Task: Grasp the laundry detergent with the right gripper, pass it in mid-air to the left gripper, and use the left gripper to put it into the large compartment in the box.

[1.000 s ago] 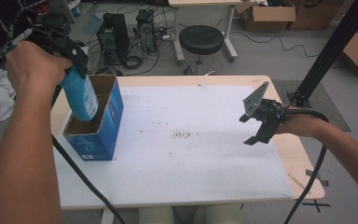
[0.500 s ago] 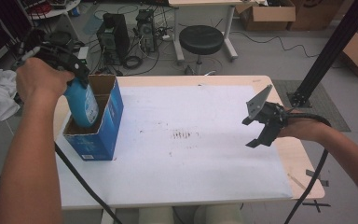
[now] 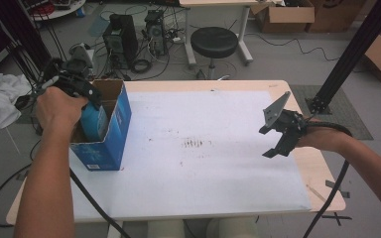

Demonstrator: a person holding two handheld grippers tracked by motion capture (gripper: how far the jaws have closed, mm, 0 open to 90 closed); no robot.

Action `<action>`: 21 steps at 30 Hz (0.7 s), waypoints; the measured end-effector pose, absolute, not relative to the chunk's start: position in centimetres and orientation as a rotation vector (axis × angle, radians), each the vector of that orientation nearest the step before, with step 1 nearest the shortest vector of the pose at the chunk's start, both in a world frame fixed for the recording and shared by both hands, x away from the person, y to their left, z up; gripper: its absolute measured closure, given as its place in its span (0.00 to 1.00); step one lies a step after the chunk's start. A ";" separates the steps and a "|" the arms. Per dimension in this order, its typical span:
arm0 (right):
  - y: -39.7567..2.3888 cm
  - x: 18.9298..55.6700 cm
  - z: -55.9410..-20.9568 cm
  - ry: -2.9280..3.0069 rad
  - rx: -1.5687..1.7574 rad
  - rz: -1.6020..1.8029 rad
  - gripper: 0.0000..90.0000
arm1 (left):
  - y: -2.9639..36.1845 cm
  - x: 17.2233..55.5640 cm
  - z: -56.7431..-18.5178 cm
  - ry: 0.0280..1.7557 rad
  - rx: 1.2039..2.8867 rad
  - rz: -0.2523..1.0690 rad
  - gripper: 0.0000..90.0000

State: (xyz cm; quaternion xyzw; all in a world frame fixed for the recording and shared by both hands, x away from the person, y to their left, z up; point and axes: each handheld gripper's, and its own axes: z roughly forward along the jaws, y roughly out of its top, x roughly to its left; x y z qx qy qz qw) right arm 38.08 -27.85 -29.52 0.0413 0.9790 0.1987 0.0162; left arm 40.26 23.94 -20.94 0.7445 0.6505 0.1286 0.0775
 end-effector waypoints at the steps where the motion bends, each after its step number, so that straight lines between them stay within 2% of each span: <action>1: -27.9 38.1 -29.5 3.044 0.128 0.618 0.19 | 24.0 40.3 -21.4 1.951 2.231 0.381 0.42; 10: -27.8 38.1 -30.0 3.053 0.138 0.600 0.19 | 24.1 40.4 -25.4 1.951 2.243 0.362 0.42; 21: -27.7 38.0 -30.2 3.055 0.143 0.604 0.19 | 24.2 40.7 -27.6 1.962 2.260 0.343 0.42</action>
